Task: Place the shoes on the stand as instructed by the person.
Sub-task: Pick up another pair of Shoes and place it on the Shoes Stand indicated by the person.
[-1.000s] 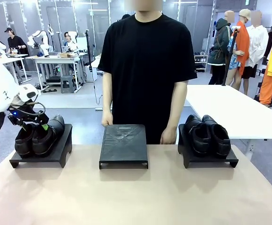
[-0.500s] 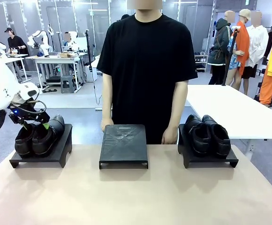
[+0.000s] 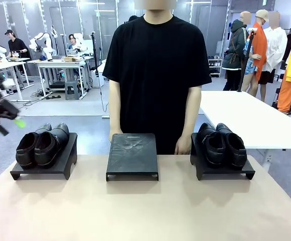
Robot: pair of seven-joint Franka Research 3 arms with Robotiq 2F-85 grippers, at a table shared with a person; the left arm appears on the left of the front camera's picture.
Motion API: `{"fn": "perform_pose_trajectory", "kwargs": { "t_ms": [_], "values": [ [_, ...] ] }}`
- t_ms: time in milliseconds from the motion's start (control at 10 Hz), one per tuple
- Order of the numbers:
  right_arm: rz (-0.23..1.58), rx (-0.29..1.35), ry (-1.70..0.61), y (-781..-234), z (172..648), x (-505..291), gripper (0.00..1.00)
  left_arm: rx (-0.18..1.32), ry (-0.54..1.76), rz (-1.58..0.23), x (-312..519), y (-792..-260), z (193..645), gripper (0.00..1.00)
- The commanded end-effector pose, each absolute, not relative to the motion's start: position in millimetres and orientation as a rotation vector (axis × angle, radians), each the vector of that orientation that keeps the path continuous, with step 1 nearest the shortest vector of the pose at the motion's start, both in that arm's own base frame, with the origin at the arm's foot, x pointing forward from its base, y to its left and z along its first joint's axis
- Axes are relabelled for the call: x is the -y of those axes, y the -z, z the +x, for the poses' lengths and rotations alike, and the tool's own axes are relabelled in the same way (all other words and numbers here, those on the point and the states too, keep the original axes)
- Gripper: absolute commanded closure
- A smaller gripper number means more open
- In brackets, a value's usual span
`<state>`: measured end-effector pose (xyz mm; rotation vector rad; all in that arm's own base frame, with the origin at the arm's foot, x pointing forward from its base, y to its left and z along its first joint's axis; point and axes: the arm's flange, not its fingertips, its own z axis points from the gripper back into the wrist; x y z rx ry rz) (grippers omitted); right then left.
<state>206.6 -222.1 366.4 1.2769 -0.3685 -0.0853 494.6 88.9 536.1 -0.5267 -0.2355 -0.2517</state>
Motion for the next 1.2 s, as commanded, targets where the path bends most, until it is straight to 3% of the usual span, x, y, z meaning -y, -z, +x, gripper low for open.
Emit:
{"fn": "perform_pose_trajectory", "kwargs": {
  "t_ms": [0, 300, 700, 1100],
  "values": [
    [1.285, 0.380, 0.090, -369.9, 206.3, 220.0, 0.00, 0.118, 0.267, -0.745, -146.6, -517.4, 457.8, 0.00],
    [1.285, 0.380, 0.090, -369.9, 206.3, 220.0, 0.00, 0.142, 0.262, -1.048, -210.0, -477.6, 413.8, 0.00],
    [1.285, 0.380, 0.090, -369.9, 206.3, 220.0, 0.00, 0.269, 0.260, -1.278, -261.2, -399.2, 346.9, 0.00],
    [1.285, 0.380, 0.090, -369.9, 206.3, 220.0, 0.00, 0.350, 0.258, -1.407, -262.3, -383.1, 341.0, 0.00]
  ]
}}
